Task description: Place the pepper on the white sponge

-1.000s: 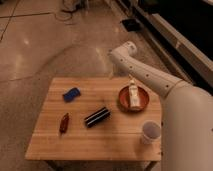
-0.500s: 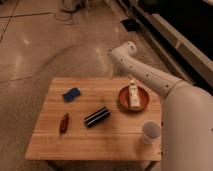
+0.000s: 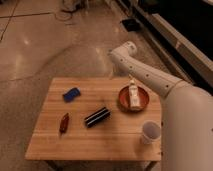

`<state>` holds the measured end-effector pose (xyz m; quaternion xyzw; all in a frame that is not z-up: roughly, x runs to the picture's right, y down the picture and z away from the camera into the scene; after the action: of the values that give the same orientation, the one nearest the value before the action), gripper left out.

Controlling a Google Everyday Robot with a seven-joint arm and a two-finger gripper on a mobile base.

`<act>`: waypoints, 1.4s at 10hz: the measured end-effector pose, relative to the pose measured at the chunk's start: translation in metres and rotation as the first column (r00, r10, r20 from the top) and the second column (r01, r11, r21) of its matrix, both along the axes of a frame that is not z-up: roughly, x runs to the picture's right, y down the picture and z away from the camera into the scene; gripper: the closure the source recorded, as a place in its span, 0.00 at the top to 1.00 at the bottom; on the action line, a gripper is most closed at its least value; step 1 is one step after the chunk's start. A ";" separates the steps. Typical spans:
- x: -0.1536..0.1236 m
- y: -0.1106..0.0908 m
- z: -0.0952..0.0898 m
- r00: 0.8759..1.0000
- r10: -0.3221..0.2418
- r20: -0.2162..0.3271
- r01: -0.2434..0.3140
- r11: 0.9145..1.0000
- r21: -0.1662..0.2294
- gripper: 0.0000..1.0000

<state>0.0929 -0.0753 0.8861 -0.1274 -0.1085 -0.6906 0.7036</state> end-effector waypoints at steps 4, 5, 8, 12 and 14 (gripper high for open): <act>-0.042 -0.008 -0.020 0.998 -0.049 0.035 0.049 0.999 0.000 0.76; -0.062 -0.010 -0.028 0.996 -0.062 0.057 0.063 0.998 -0.002 0.76; -0.137 -0.006 -0.056 0.980 -0.136 0.144 0.142 0.990 -0.026 0.76; -0.206 0.032 -0.055 0.955 -0.203 0.218 0.230 0.967 -0.107 0.76; -0.228 0.050 -0.052 0.945 -0.189 0.267 0.235 0.960 -0.153 0.76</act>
<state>-0.1354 -0.0248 0.8337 -0.1146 -0.2449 -0.7602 0.5908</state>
